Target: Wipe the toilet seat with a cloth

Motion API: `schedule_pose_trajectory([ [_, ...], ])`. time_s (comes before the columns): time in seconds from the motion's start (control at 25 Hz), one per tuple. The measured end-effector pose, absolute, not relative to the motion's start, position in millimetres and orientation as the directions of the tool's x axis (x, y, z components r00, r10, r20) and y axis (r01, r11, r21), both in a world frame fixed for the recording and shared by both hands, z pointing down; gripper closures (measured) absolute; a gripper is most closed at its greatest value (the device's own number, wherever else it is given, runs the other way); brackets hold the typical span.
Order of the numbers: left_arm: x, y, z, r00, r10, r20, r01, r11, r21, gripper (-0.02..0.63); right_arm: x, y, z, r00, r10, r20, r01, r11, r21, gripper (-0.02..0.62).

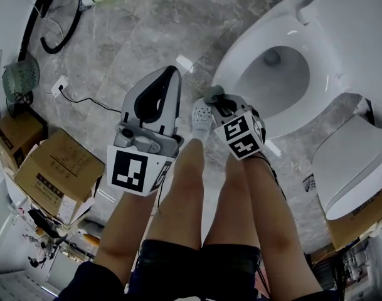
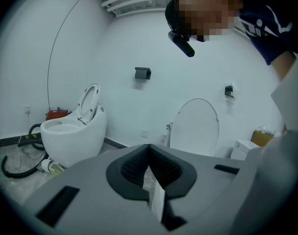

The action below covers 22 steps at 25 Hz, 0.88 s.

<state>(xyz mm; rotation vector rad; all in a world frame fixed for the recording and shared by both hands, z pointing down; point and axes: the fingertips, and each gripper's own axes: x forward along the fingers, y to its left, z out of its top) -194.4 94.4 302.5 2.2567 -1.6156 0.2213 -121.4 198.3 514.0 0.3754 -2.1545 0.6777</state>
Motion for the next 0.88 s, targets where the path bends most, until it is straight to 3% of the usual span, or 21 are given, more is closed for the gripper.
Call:
schedule_pose_trajectory([
  [0.12,-200,93,304,0.333,-0.885,0.324,-0.939,-0.281,0.198,0.594,-126,189,512,-0.61,-0.03,0.791,-0.441,0.843,-0.308,0.548],
  [0.36,-203,91,307,0.356,-0.881,0.312,-0.929,-0.298,0.218,0.594,-97,272,514,-0.556,0.24,0.796,-0.219,0.881,-0.419,0.546],
  [0.52,-207,89,312,0.377,-0.871,0.316,-0.92,-0.313,0.236,0.594,-65,309,515,-0.535,0.302,0.789,-0.215,0.855,-0.472,0.547],
  [0.68,-216,86,314,0.395,-0.863,0.314,-0.913,-0.331,0.24,0.594,-77,295,517,-0.56,0.227,0.797,-0.26,0.865,-0.429,0.548],
  [0.88,-226,78,309,0.389,-0.871,0.3,-0.915,-0.328,0.235,0.594,-106,210,520,-0.626,-0.006,0.78,-0.416,0.848,-0.328,0.548],
])
